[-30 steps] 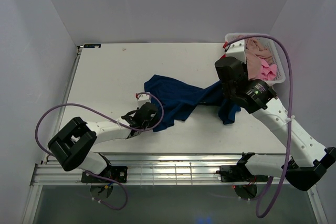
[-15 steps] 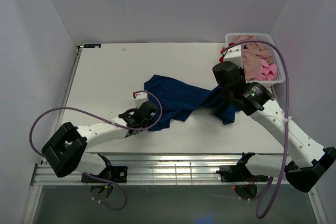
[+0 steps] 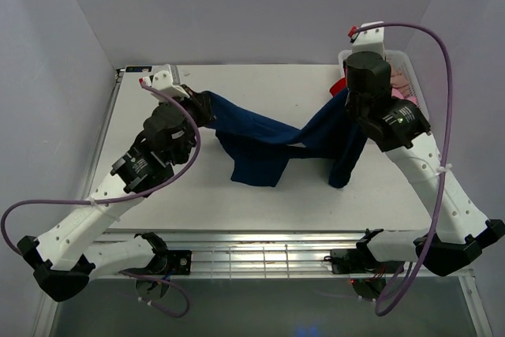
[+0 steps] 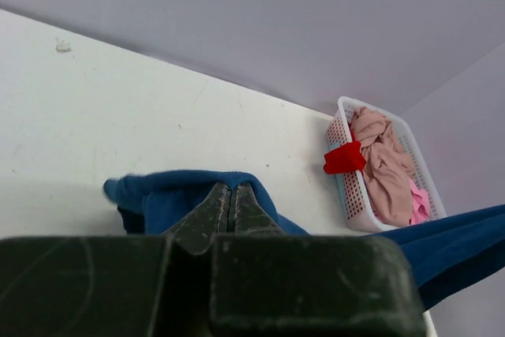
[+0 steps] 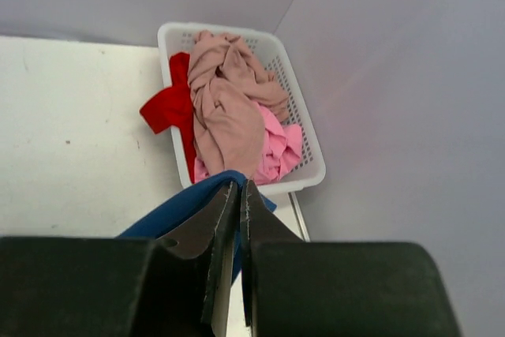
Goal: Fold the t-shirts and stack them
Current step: Flatten out the tshirt
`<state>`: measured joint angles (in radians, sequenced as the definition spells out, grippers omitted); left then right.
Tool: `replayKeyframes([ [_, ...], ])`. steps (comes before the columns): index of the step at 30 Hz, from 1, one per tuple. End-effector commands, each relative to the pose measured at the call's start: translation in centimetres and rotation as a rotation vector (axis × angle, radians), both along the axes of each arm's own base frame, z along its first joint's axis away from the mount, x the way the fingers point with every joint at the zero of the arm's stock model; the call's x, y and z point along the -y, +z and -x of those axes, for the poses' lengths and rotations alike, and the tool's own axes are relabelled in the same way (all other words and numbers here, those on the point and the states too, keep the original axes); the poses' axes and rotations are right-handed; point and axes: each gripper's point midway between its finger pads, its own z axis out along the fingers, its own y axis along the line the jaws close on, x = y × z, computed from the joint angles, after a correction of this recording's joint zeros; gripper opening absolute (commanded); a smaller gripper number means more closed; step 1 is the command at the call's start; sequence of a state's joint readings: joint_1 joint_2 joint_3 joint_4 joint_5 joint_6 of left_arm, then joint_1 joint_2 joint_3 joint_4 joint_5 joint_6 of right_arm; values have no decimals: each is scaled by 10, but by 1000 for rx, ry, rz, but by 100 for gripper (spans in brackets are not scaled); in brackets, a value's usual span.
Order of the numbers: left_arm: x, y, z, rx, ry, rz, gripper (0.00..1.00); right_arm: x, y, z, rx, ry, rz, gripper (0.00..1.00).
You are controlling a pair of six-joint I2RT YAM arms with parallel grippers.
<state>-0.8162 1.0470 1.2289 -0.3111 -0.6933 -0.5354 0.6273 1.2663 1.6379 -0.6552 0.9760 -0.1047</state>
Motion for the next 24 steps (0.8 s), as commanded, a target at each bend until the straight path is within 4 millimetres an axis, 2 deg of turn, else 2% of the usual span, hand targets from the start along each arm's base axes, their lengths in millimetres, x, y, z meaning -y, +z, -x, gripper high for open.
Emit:
replayKeyframes([
  [1,-11,12,8,18,-14,-71,0,6,56,2,128,21,-23,8],
  [3,-13,21,20,31,-57,-43,0,6,66,11,147,59,-64,8],
  [4,-15,28,26,45,-76,-24,0,10,72,21,154,82,-81,8],
  [5,-22,41,38,75,-100,6,0,8,78,27,167,117,-110,8],
  [6,-18,48,47,91,-157,18,0,0,81,32,170,189,-135,8],
  [8,-24,75,66,143,-219,54,0,-1,92,53,188,279,-176,8],
  [9,-26,85,74,158,-244,71,0,-10,95,60,190,353,-206,8],
  [10,-27,106,87,197,-296,103,0,-8,99,72,193,387,-222,8],
  [12,-32,122,104,219,-344,123,0,-13,113,89,220,473,-265,8],
  [13,-29,131,114,236,-395,133,0,-10,120,100,244,496,-279,8],
  [17,-43,176,154,330,-501,210,0,-1,152,139,321,591,-331,8],
  [18,-45,183,161,342,-521,231,0,3,170,154,371,628,-355,8],
  [21,-50,201,186,379,-603,269,0,5,191,181,426,706,-386,8],
  [24,-48,209,204,392,-681,294,0,3,199,199,458,776,-419,8],
])
